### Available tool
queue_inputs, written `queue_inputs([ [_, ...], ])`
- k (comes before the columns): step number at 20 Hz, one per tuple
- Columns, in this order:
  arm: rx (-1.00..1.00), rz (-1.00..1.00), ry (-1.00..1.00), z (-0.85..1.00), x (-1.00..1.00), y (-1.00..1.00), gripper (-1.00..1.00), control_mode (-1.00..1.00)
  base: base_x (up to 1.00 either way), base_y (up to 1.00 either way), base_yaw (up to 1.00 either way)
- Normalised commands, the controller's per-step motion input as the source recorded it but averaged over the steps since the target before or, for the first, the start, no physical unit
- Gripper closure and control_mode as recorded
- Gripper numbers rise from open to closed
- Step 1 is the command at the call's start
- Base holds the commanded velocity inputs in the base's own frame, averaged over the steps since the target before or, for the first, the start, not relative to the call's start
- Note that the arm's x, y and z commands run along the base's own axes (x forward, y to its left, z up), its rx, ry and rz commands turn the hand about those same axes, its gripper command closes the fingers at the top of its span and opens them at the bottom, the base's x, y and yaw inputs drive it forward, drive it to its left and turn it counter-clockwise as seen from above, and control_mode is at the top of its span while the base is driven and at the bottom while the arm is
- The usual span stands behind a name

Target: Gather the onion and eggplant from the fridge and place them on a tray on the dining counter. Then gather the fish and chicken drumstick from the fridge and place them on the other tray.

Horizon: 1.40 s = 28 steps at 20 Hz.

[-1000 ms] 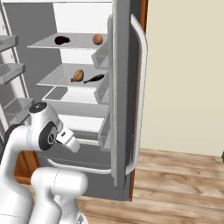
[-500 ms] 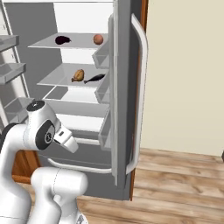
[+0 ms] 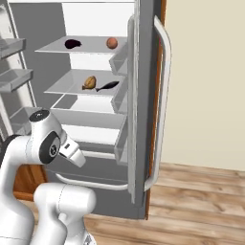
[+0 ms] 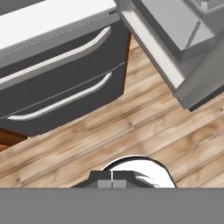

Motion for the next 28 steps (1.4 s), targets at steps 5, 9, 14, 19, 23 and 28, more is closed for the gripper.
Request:
queue_inputs([
  [5,0.00,0.00,0.00,0.00,0.00,0.00,1.00,1.00,0.00,0.42,0.00],
  [9,0.00,0.00,0.00,0.00,0.00,0.00,1.00,1.00,0.00,0.37,0.00],
  [14,0.00,0.00,0.00,0.00,0.00,0.00,1.00,1.00,0.12,0.34,0.00],
  [19,0.00,0.00,0.00,0.00,0.00,0.00,1.00,1.00,0.35,0.26,0.03],
  [23,0.00,0.00,0.00,0.00,0.00,0.00,1.00,1.00,0.45,0.19,0.04],
  [28,0.00,0.00,0.00,0.00,0.00,0.00,1.00,1.00,0.36,0.14,0.02],
])
